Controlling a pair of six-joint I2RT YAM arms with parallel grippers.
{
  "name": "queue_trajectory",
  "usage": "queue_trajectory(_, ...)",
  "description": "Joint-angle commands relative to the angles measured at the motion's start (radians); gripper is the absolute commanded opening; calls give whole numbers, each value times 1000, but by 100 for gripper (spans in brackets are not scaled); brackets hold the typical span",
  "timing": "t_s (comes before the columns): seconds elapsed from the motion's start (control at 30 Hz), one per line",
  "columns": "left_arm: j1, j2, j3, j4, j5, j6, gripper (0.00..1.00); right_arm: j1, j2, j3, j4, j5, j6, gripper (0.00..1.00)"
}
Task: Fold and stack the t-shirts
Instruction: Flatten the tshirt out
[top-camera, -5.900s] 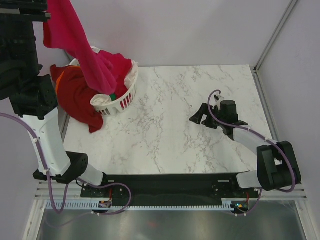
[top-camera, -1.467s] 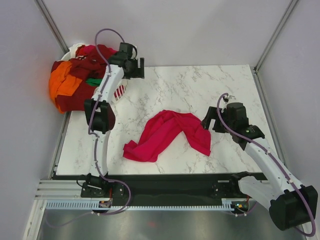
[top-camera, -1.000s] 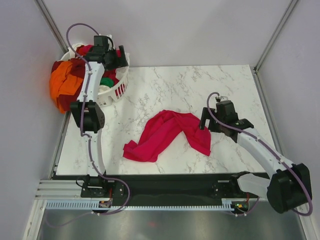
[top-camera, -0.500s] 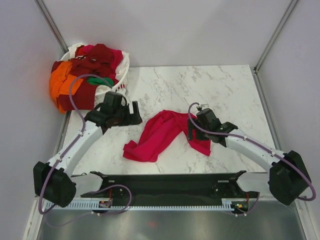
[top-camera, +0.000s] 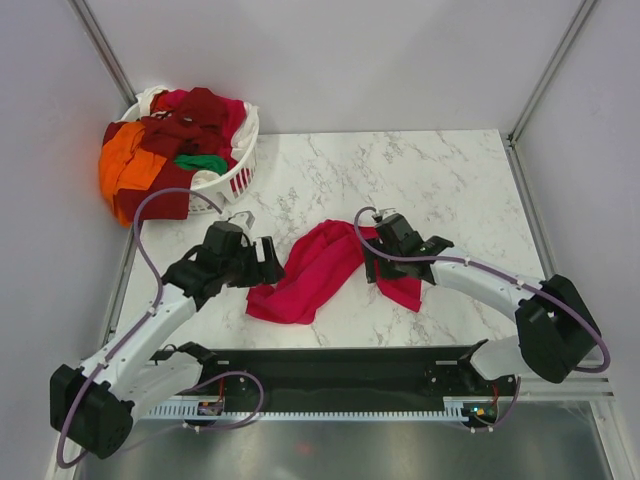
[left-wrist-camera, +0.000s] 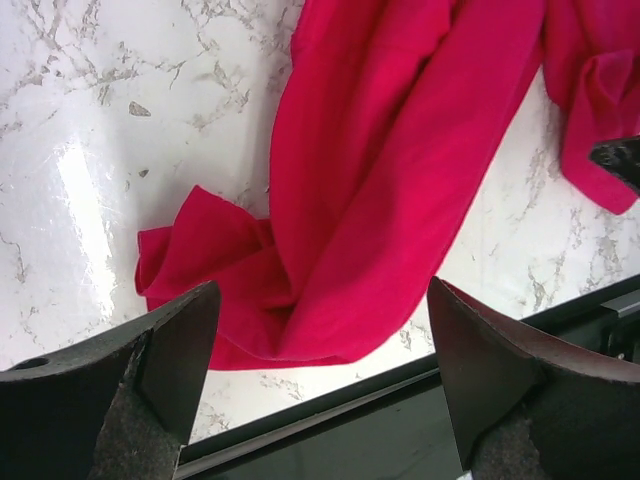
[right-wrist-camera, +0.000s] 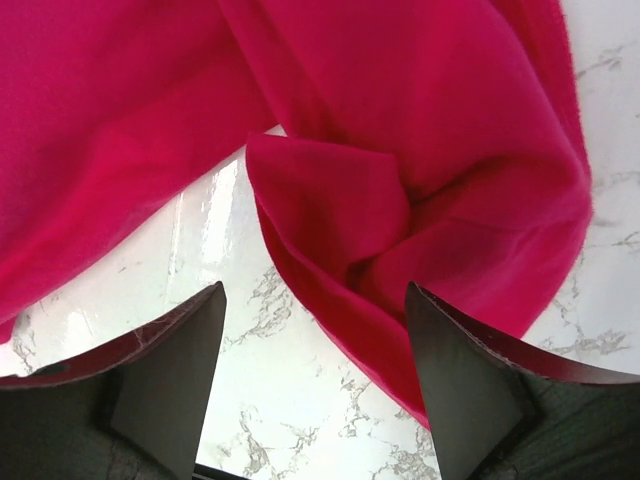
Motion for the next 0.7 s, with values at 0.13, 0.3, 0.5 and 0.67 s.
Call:
queue_trajectory(0.13,-14,-104,67,-74,56,-27,92,40,28,19,-48,41,-25,78)
queue_trajectory(0.3,-14,-127,136,-154,16,33,93,46,-1,-32,-58,51,-10,74)
queue_trajectory(0.5,-14,-117,134,-162,0,39,95,52,19,-49,-72,104,36,71)
queue_trajectory(0.67,-14,-116,130,-162,-7,39,95,53,33,-61,-91,95,73,38)
